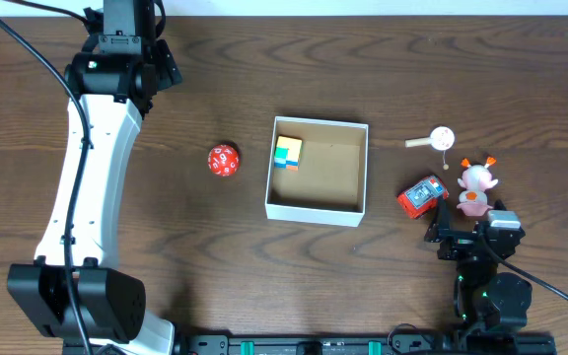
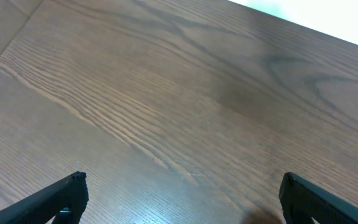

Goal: Pack container

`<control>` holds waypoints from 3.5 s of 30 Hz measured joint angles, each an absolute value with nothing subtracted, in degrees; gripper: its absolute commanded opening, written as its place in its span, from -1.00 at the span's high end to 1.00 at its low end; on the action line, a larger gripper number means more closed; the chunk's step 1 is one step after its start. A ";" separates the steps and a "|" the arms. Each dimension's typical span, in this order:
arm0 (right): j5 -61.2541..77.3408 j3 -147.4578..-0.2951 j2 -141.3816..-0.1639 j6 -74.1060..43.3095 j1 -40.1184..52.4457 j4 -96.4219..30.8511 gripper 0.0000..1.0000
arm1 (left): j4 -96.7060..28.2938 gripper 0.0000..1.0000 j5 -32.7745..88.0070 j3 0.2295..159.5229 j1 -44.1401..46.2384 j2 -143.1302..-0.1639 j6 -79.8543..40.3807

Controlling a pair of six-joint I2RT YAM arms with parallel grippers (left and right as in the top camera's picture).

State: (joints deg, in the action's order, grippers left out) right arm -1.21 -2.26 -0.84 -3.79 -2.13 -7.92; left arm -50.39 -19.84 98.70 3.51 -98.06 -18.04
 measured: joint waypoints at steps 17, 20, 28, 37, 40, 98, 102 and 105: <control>-1.28 -2.26 -0.84 -3.64 -2.13 -7.51 -0.99 | -50.39 -0.96 -19.86 98.70 3.51 -98.04 -18.04; -2.42 -2.13 -0.86 -2.42 -2.13 -5.41 -0.98 | -50.39 -0.96 -19.84 98.70 3.51 -98.04 -18.04; -3.22 -7.68 -4.67 -1.89 -2.13 -10.74 -0.98 | -50.41 -0.96 -19.84 98.70 3.51 -98.04 -18.04; 1.52 -30.96 -35.31 3.11 -2.13 -15.46 -0.99 | -50.48 -0.96 -19.77 98.70 3.51 -98.06 -18.06; 5.41 -40.60 -47.64 5.78 -2.13 -22.83 -0.99 | -50.46 -0.96 -19.79 98.70 3.51 -98.06 -18.04; -11.99 -67.00 -88.23 -65.84 9.47 -60.51 -0.98 | -50.43 -0.96 -19.66 98.70 3.51 -98.06 -18.06; -11.75 -63.79 -88.23 -67.29 9.47 -55.92 -0.98 | -50.43 -0.96 -19.66 98.70 3.51 -98.06 -18.06; -11.38 -60.58 -88.23 -67.99 9.47 -51.81 -0.98 | -50.43 -0.96 -19.66 98.70 3.51 -98.06 -18.06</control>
State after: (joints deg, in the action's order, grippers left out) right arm -11.38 -60.58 -88.23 -67.99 9.47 -51.81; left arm -50.43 -19.66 98.70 3.51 -98.06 -18.06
